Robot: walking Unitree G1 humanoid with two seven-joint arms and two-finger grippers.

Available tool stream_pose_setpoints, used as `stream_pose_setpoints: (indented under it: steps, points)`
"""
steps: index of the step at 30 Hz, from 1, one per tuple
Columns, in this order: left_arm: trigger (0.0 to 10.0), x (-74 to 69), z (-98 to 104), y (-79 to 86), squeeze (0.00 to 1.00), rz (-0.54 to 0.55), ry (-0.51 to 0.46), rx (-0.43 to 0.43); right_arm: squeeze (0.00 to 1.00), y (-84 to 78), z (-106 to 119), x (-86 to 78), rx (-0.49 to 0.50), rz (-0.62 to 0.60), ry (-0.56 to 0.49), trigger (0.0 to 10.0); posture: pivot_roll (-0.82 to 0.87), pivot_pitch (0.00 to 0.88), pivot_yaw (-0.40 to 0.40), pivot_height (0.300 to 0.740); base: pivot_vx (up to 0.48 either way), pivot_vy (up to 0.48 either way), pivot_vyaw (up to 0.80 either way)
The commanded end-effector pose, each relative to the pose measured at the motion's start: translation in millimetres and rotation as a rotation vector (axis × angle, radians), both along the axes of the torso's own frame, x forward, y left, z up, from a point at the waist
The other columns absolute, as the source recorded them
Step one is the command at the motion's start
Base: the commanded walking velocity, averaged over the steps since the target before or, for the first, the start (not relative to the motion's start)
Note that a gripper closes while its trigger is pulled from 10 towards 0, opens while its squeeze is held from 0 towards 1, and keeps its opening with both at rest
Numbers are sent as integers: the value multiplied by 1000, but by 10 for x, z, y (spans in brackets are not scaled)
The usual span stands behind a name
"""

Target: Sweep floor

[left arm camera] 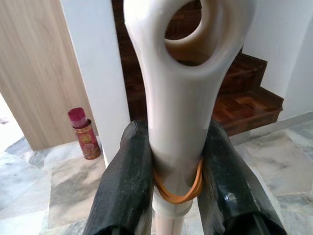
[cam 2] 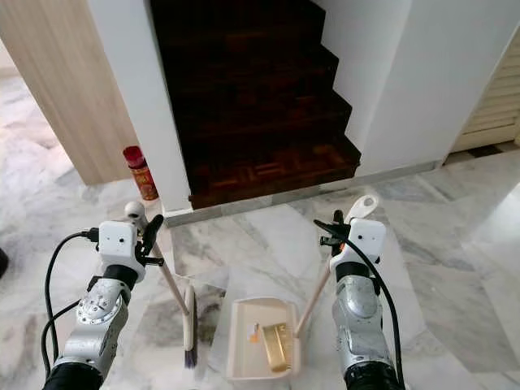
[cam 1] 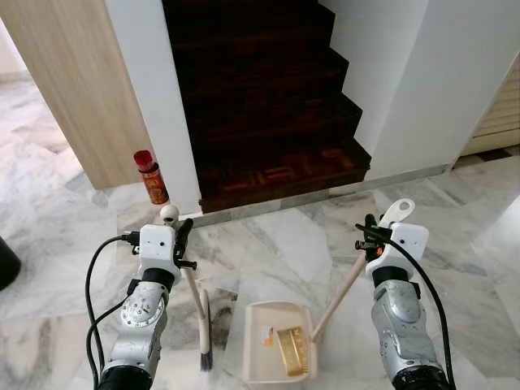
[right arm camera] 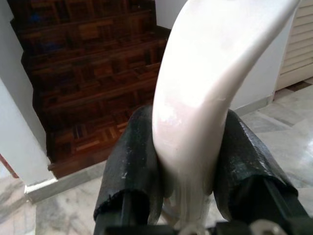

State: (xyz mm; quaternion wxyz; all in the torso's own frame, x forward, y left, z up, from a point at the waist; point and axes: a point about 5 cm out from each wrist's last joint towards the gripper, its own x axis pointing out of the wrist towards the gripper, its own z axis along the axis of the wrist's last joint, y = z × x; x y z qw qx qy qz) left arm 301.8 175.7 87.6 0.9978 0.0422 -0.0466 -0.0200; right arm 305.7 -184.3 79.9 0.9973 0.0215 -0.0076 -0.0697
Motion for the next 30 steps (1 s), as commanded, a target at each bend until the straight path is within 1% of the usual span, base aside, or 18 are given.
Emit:
stream_pose_setpoints:
  steps: [1,5,30]
  points:
    - [10000,24,119,36,0,13,-51,6,0,59,134,61,19,18,-54,10000,90,0,-4,740,0,319,0]
    - [10000,23,121,31,0,16,-51,2,0,73,133,57,26,23,-51,10000,92,0,-4,740,0,325,0]
    - [10000,24,135,51,0,27,-51,-1,0,107,134,77,25,37,-36,10000,103,0,-6,740,0,417,0]
